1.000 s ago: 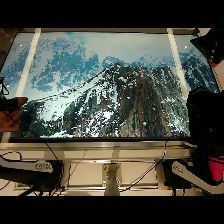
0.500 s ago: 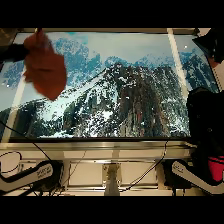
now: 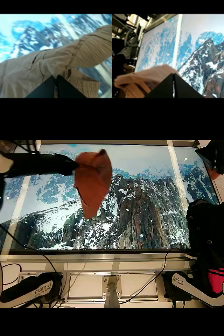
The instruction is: Fold the clothes and pants, and hang the long-sleeved shirts on hangers.
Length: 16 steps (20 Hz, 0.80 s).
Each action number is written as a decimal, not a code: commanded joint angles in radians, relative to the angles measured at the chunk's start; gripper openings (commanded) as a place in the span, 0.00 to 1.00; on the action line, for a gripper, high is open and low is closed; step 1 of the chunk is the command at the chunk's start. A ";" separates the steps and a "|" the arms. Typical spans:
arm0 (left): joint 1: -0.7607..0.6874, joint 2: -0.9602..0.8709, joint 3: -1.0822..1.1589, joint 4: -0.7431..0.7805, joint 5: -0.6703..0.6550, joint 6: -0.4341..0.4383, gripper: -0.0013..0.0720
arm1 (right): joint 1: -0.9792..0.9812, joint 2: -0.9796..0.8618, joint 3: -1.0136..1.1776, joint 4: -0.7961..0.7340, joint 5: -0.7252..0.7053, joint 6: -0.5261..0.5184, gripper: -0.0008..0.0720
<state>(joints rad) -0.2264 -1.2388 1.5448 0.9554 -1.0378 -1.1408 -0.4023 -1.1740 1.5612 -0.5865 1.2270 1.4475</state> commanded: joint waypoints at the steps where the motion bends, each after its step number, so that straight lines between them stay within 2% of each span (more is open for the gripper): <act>1: -0.168 -0.076 0.001 -0.006 0.004 -0.016 0.03 | 0.000 0.000 0.000 -0.002 -0.005 0.001 0.04; 3: -0.256 -0.158 0.001 -0.006 0.022 -0.026 0.03 | 0.000 0.000 0.000 -0.006 -0.005 0.001 0.04; 5: -0.345 -0.240 0.001 -0.006 0.105 -0.026 0.03 | 0.000 0.000 0.000 -0.034 -0.005 0.001 0.04; 6: -0.383 -0.274 0.001 -0.006 0.177 -0.026 0.12 | 0.000 0.000 0.000 -0.056 -0.005 0.001 0.04; 7: -0.408 -0.296 0.001 -0.005 0.251 -0.026 0.42 | 0.000 0.000 0.000 -0.085 -0.005 0.001 0.05; 8: -0.427 -0.309 0.001 -0.006 0.322 -0.026 0.69 | 0.000 0.000 0.000 -0.115 -0.005 0.001 0.13; 9: -0.435 -0.310 0.001 -0.005 0.368 -0.026 0.71 | 0.000 0.000 0.000 -0.146 -0.006 0.002 0.33; 10: -0.436 -0.306 0.002 -0.006 0.381 -0.026 0.71 | 0.000 0.000 0.000 -0.174 -0.008 0.002 0.55; 11: -0.428 -0.297 0.002 -0.005 0.375 -0.026 0.70 | 0.000 0.000 0.000 -0.194 -0.009 0.002 0.58; 13: -0.399 -0.272 0.002 -0.005 0.364 -0.026 0.68 | 0.000 0.000 0.000 -0.223 -0.013 0.002 0.58; 14: -0.381 -0.256 0.002 -0.005 0.364 -0.026 0.61 | 0.000 0.000 0.000 -0.233 -0.013 0.002 0.57; 15: -0.359 -0.238 0.002 -0.005 0.364 -0.026 0.45 | 0.000 0.000 0.000 -0.244 -0.013 0.002 0.57; 16: -0.334 -0.221 0.002 -0.005 0.363 -0.026 0.25 | 0.000 0.000 0.000 -0.258 -0.011 0.002 0.51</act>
<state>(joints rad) -0.5999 -1.4918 1.5459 0.9485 -0.6960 -1.1667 -0.4023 -1.1744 1.5612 -0.7918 1.2171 1.4483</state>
